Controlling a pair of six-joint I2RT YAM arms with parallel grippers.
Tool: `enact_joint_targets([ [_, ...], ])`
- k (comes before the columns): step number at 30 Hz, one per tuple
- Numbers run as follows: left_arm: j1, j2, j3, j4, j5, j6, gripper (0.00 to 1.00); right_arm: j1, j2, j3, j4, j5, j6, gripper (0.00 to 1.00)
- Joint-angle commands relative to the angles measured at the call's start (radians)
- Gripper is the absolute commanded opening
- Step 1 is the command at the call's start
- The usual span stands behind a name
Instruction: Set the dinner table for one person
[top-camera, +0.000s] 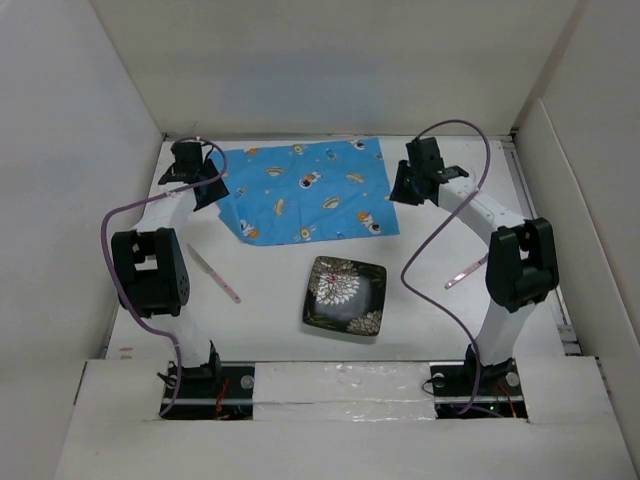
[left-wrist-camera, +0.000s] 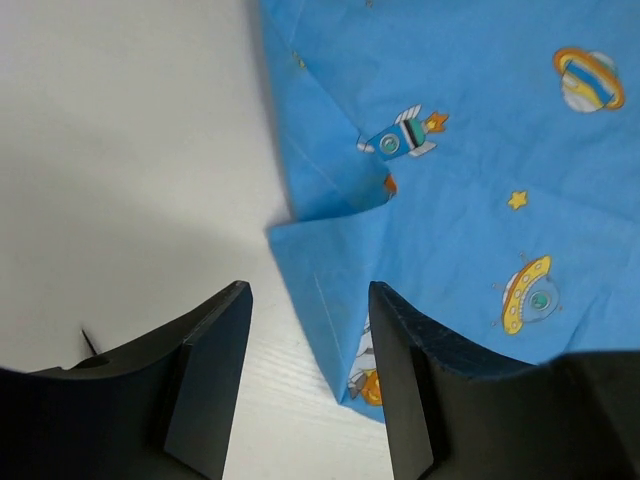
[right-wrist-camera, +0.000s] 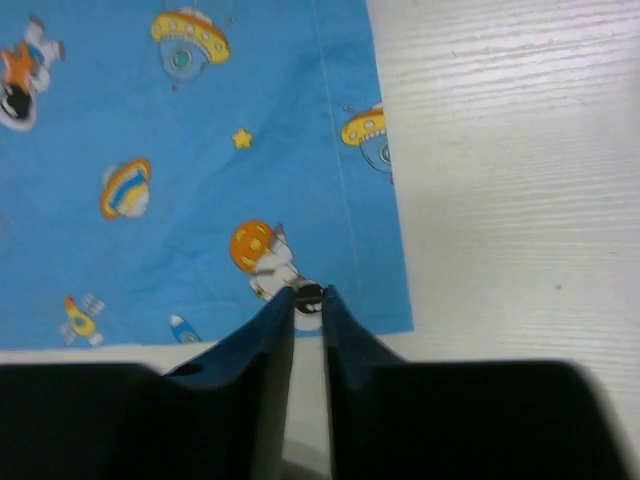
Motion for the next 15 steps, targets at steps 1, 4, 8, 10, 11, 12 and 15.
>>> enact_joint_targets([
  [1,0.01,-0.039,-0.065,-0.008,-0.065,0.022,0.48,-0.009,-0.059,-0.126,0.079,0.006,0.027,0.34],
  [4,0.01,-0.013,-0.077,0.001,-0.031,0.029,0.48,0.001,-0.074,-0.183,0.084,-0.009,0.042,0.44],
  [8,0.01,0.043,-0.045,-0.006,-0.018,0.033,0.47,0.01,-0.088,-0.222,0.085,-0.016,0.039,0.45],
  [10,0.01,0.084,-0.022,-0.015,-0.011,0.036,0.47,0.01,-0.097,-0.231,0.084,-0.014,0.036,0.45],
  [11,0.01,0.101,-0.011,-0.02,-0.004,0.038,0.47,0.019,-0.099,-0.242,0.085,-0.011,0.037,0.45],
  [12,0.01,0.13,0.006,-0.023,0.004,0.038,0.48,0.019,-0.102,-0.251,0.088,-0.011,0.036,0.45],
  [15,-0.001,0.171,0.017,-0.019,0.041,0.041,0.48,0.028,-0.099,-0.263,0.091,-0.016,0.041,0.46],
])
